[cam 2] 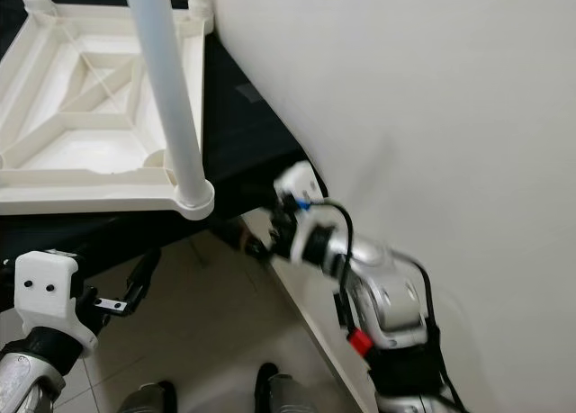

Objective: Building children table

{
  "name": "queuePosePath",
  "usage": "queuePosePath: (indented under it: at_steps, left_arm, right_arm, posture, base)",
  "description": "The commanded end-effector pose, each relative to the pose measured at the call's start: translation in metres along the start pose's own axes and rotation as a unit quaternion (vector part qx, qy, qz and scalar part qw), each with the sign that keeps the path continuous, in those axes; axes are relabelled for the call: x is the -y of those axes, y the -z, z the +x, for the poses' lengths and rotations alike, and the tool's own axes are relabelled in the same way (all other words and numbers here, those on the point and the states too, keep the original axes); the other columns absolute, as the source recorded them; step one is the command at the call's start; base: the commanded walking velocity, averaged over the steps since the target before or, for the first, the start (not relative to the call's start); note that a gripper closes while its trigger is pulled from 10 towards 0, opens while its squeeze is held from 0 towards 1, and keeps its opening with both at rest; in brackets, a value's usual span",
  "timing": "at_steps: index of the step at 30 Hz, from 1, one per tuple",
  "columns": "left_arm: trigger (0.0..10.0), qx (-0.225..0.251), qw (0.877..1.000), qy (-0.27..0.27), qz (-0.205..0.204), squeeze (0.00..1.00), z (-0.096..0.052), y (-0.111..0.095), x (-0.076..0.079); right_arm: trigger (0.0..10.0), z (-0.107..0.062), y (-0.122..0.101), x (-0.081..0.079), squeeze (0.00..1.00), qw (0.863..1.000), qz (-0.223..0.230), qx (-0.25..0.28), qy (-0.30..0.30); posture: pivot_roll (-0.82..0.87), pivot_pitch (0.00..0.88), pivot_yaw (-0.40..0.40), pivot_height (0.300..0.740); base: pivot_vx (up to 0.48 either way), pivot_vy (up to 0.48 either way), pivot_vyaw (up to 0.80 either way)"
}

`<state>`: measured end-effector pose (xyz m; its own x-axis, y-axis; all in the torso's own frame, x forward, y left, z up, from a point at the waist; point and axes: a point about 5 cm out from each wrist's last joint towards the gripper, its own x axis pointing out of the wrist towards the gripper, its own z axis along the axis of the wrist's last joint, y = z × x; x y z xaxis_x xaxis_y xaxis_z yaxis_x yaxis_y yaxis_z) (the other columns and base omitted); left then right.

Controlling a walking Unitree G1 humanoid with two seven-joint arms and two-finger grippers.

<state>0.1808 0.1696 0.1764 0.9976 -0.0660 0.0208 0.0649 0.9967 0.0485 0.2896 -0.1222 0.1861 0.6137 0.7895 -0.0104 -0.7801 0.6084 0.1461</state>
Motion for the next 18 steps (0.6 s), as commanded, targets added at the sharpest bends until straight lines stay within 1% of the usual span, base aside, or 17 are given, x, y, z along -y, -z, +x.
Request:
queuePosePath:
  at_steps: [1, 2, 3, 4, 5, 7, 8, 9, 11, 12, 13, 14, 15, 17, 18]
  left_arm:
    - [10.0, -0.027, 1.000, -0.007, -0.008, 0.00, -0.002, 0.009, -0.004]
    - [10.0, -0.029, 1.000, -0.008, -0.007, 0.00, -0.002, 0.010, -0.006]
    - [10.0, -0.029, 1.000, -0.003, 0.011, 0.00, 0.001, 0.010, -0.007]
    - [10.0, -0.029, 1.000, -0.003, 0.011, 0.00, 0.001, 0.010, -0.007]
    - [10.0, -0.029, 0.999, 0.000, 0.024, 0.00, 0.003, 0.010, -0.008]
    - [10.0, -0.019, 0.999, 0.017, 0.043, 0.00, 0.013, 0.007, -0.006]
    - [10.0, -0.019, 0.999, 0.017, 0.043, 0.00, 0.013, 0.007, -0.006]
    - [10.0, -0.013, 0.999, 0.029, 0.044, 0.00, 0.020, 0.007, -0.004]
    - [10.0, -0.004, 0.998, 0.052, 0.040, 0.00, 0.032, 0.007, 0.003]
    - [10.0, -0.004, 0.998, 0.052, 0.040, 0.00, 0.032, 0.007, 0.003]
    - [10.0, -0.003, 0.997, 0.065, 0.042, 0.00, 0.037, 0.008, 0.008]
    - [10.0, -0.007, 0.996, 0.078, 0.041, 0.00, 0.040, 0.012, 0.012]
    - [10.0, -0.010, 0.995, 0.088, 0.042, 0.00, 0.042, 0.015, 0.015]
    - [10.0, -0.012, 0.995, 0.093, 0.043, 0.00, 0.043, 0.017, 0.017]
    - [10.0, -0.014, 0.994, 0.100, 0.044, 0.00, 0.044, 0.019, 0.020]
  right_arm:
    - [10.0, -0.007, -0.001, 0.005, 0.00, 0.998, 0.020, 0.022, 0.050]
    - [10.0, -0.009, 0.001, 0.008, 0.00, 0.996, 0.028, 0.030, 0.076]
    - [10.0, -0.010, 0.002, 0.009, 0.00, 0.993, 0.029, 0.041, 0.105]
    - [10.0, -0.010, 0.002, 0.009, 0.00, 0.993, 0.029, 0.041, 0.105]
    - [10.0, -0.011, 0.003, 0.009, 0.00, 0.991, 0.030, 0.047, 0.122]
    - [10.0, -0.010, 0.006, 0.005, 0.00, 0.989, 0.040, 0.056, 0.132]
    - [10.0, -0.010, 0.006, 0.005, 0.00, 0.989, 0.040, 0.056, 0.132]
    - [10.0, -0.009, 0.010, 0.001, 0.00, 0.988, 0.052, 0.058, 0.134]
    - [10.0, -0.012, 0.018, -0.005, 0.00, 0.987, 0.050, 0.051, 0.141]
    - [10.0, -0.012, 0.018, -0.005, 0.00, 0.987, 0.050, 0.051, 0.141]
    - [10.0, -0.016, 0.023, -0.005, 0.00, 0.987, 0.037, 0.040, 0.150]
    - [10.0, -0.020, 0.029, -0.005, 0.00, 0.986, 0.036, 0.032, 0.157]
    - [10.0, -0.023, 0.032, -0.004, 0.00, 0.986, 0.035, 0.027, 0.163]
    - [10.0, -0.025, 0.035, -0.003, 0.00, 0.985, 0.034, 0.024, 0.167]
    - [10.0, -0.027, 0.037, -0.001, 0.00, 0.982, 0.033, 0.020, 0.182]
  posture:
    - [0.06, 0.293, -0.105, 0.740]
    - [0.06, 0.293, -0.105, 0.740]
    - [0.06, 0.289, -0.100, 0.740]
    - [0.06, 0.289, -0.100, 0.740]
    - [0.06, 0.285, -0.098, 0.740]
    - [0.06, 0.272, -0.090, 0.740]
    - [0.06, 0.272, -0.090, 0.740]
    - [0.04, 0.246, -0.073, 0.740]
    - [0.04, 0.225, -0.069, 0.740]
    - [0.04, 0.225, -0.069, 0.740]
    - [0.04, 0.216, -0.068, 0.740]
    - [0.04, 0.196, -0.065, 0.740]
    - [0.04, 0.196, -0.065, 0.740]
    - [0.04, 0.196, -0.065, 0.740]
    - [0.03, 0.169, -0.062, 0.740]
  base:
    - [0.000, 0.480, 0.00]
    - [0.000, 0.480, 0.00]
    - [0.000, 0.480, 0.00]
    - [0.000, 0.480, 0.00]
    - [0.000, 0.480, 0.00]
    - [0.000, 0.480, 0.00]
    - [0.000, 0.480, 0.00]
    - [0.000, 0.480, 0.00]
    - [0.000, 0.480, 0.00]
    - [0.000, 0.480, 0.00]
    - [0.000, 0.480, 0.00]
    - [0.000, 0.480, 0.00]
    - [0.000, 0.480, 0.00]
    - [0.000, 0.480, 0.00]
    - [0.000, 0.480, 0.00]
